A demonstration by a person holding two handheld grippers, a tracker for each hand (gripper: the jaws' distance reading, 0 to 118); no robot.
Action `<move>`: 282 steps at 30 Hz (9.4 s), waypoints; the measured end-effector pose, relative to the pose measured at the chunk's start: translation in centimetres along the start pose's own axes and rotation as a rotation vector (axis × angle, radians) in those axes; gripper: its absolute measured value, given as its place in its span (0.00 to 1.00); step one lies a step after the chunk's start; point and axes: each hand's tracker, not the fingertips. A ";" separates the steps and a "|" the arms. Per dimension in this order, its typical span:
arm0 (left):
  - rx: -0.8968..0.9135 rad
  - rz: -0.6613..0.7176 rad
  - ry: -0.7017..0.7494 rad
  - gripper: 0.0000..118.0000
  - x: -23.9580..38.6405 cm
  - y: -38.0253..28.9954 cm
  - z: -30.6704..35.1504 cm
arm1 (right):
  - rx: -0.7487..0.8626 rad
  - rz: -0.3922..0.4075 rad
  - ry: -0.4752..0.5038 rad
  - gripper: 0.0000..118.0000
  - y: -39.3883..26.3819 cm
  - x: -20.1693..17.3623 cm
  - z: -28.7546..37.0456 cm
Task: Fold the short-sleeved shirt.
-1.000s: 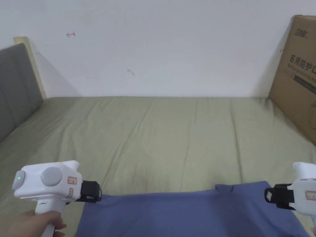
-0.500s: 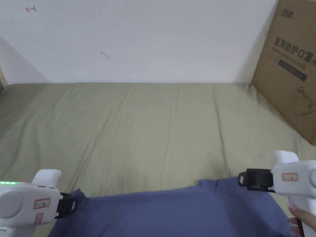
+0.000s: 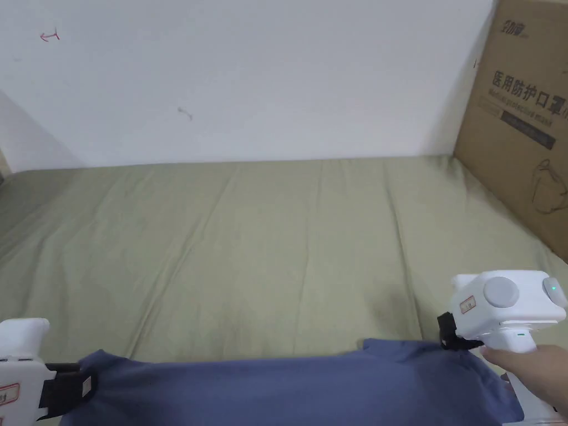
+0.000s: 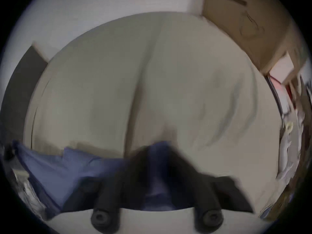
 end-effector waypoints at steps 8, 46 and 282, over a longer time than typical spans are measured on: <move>0.129 0.032 0.023 0.02 0.2 1.7 -0.5 | 0.319 -0.131 -0.011 0.02 -1.6 1.1 9.6; 0.419 0.081 -0.038 0.78 8.9 -6.6 12.7 | 0.620 -0.132 0.134 0.89 -22.2 -6.2 24.3; 0.060 0.242 -0.465 0.31 7.1 -9.8 3.1 | 0.043 -0.195 0.518 0.00 -23.5 -14.0 5.4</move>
